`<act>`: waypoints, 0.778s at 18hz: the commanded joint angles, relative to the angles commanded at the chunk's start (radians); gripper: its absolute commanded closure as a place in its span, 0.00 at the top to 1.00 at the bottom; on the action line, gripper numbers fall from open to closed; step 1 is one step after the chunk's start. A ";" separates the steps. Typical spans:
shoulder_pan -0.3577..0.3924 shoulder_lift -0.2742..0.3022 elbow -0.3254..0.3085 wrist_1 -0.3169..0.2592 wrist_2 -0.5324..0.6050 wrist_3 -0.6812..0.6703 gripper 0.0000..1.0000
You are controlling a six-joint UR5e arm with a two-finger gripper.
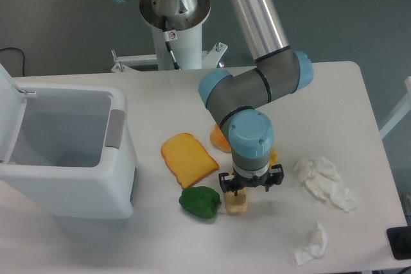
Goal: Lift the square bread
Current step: 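Close the gripper on the pale bread roll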
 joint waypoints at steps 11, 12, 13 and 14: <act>-0.011 0.020 -0.061 0.006 -0.005 0.218 1.00; -0.009 0.020 -0.061 0.006 -0.005 0.242 1.00; -0.008 0.021 -0.064 0.008 -0.006 0.280 1.00; -0.009 0.018 -0.064 0.008 -0.005 0.313 1.00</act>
